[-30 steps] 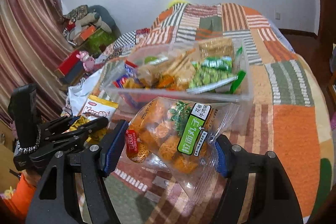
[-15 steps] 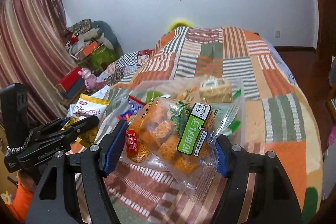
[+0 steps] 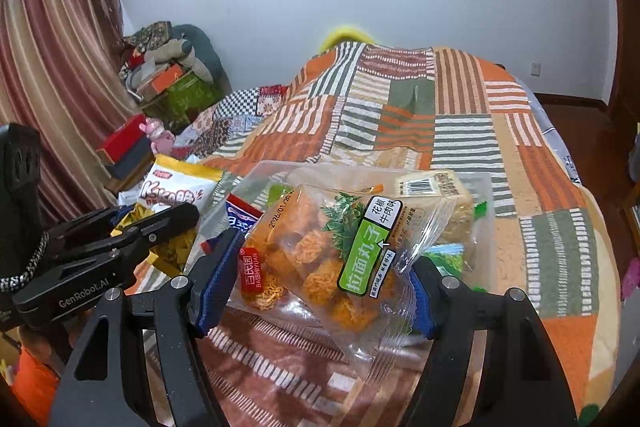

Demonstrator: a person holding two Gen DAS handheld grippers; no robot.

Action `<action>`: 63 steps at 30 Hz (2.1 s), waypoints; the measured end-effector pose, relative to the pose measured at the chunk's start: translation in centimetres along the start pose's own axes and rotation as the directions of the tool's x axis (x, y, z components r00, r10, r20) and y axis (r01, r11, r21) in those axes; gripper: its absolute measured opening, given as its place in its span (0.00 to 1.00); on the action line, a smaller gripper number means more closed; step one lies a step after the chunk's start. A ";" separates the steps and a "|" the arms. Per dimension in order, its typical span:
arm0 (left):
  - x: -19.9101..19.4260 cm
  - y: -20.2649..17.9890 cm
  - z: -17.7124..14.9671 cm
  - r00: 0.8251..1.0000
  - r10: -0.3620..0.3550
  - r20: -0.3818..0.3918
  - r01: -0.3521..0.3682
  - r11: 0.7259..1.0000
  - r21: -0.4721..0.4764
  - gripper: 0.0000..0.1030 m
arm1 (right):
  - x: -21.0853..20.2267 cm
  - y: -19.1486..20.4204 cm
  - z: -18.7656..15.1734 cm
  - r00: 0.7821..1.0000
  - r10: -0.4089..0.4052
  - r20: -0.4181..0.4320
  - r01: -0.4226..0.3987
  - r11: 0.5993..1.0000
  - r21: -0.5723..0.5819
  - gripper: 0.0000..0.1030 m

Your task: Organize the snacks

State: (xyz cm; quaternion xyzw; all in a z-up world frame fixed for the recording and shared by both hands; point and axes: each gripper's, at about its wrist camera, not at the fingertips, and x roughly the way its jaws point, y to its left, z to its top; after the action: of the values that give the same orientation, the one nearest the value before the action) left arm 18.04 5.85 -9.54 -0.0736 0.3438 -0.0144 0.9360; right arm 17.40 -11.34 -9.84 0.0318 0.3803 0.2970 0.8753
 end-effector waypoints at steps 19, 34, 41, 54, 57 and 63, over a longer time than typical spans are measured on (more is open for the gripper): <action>4.6 0.4 -0.3 0.996 -0.008 -0.086 0.008 1.000 0.005 0.41 | 2.7 -0.1 -0.4 0.997 -0.020 -0.069 0.018 0.999 -0.028 0.69; 1.3 0.0 0.0 0.999 0.002 -0.040 -0.001 1.000 0.008 0.60 | -0.1 -0.3 -0.3 0.999 0.019 -0.042 -0.018 1.000 0.025 0.73; -3.3 -0.9 0.3 1.000 -0.003 0.031 0.003 1.000 0.002 0.60 | -4.1 0.2 0.4 0.999 -0.010 0.043 0.010 1.000 0.004 0.73; -15.6 -4.7 0.7 0.963 -0.008 0.271 0.000 1.000 0.029 0.64 | -14.2 2.5 0.3 0.968 -0.019 0.250 0.031 0.999 -0.045 0.73; -17.7 -5.5 0.3 0.948 -0.008 0.318 -0.002 1.000 0.031 0.72 | -16.0 3.1 -0.1 0.958 -0.023 0.287 0.042 0.997 -0.060 0.78; -20.2 -6.6 -0.5 0.927 -0.001 0.374 -0.011 1.000 0.029 0.90 | -18.5 4.0 -0.7 0.935 -0.040 0.353 0.069 0.995 -0.071 0.89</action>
State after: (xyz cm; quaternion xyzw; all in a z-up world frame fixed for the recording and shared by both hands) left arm 2.49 0.78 4.04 -0.0599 0.1589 -0.0031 0.9855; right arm 5.04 -18.24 2.78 0.0377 0.2061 0.2774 0.9376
